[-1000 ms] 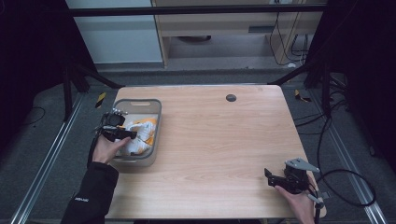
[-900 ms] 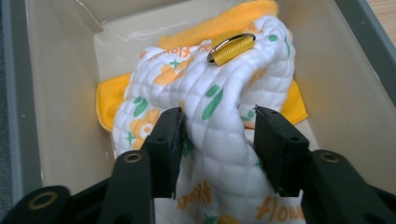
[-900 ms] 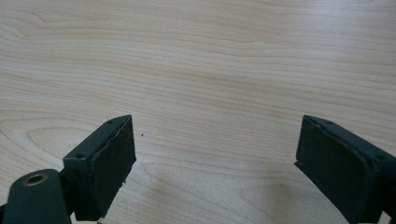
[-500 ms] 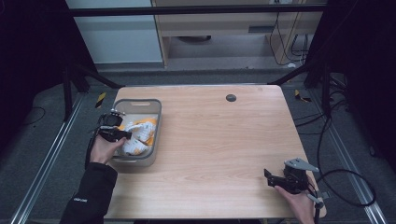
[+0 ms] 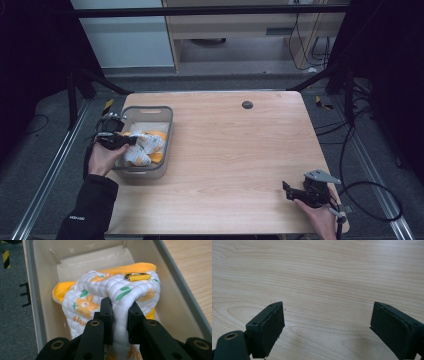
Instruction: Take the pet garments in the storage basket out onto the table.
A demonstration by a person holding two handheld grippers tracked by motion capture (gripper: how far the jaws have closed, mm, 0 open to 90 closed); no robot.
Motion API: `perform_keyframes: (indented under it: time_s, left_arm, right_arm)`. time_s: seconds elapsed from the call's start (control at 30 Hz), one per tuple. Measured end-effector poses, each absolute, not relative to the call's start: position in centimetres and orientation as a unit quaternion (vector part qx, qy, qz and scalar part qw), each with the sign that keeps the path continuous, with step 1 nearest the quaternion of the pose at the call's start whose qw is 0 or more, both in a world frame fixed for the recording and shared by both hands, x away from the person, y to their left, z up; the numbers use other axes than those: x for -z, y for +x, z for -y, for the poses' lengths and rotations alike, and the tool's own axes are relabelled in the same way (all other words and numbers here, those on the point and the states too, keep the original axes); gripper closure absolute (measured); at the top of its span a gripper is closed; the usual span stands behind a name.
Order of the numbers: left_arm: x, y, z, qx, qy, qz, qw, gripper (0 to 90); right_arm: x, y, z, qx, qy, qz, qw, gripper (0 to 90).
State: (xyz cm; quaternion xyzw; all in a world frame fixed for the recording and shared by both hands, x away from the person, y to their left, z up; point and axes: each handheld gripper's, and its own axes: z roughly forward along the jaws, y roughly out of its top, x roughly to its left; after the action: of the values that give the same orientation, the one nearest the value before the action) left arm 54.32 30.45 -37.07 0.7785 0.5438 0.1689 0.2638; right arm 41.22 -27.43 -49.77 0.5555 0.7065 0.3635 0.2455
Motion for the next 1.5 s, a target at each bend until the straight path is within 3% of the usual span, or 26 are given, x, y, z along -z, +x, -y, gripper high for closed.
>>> perform_keyframes:
  time_s: [0.93, 1.5]
  left_arm:
    - [31.1, 52.0, -31.1, -0.202, 0.774, -0.518, 0.302, 78.4]
    - [27.6, 49.3, -29.8, -0.2, 0.801, -0.463, 0.321, 78.5]
  right_arm:
    - [49.8, 41.2, 27.4, -0.363, 0.549, -0.711, 0.249, 11.9]
    - [49.7, 41.1, 27.3, -0.363, 0.551, -0.709, 0.248, 11.9]
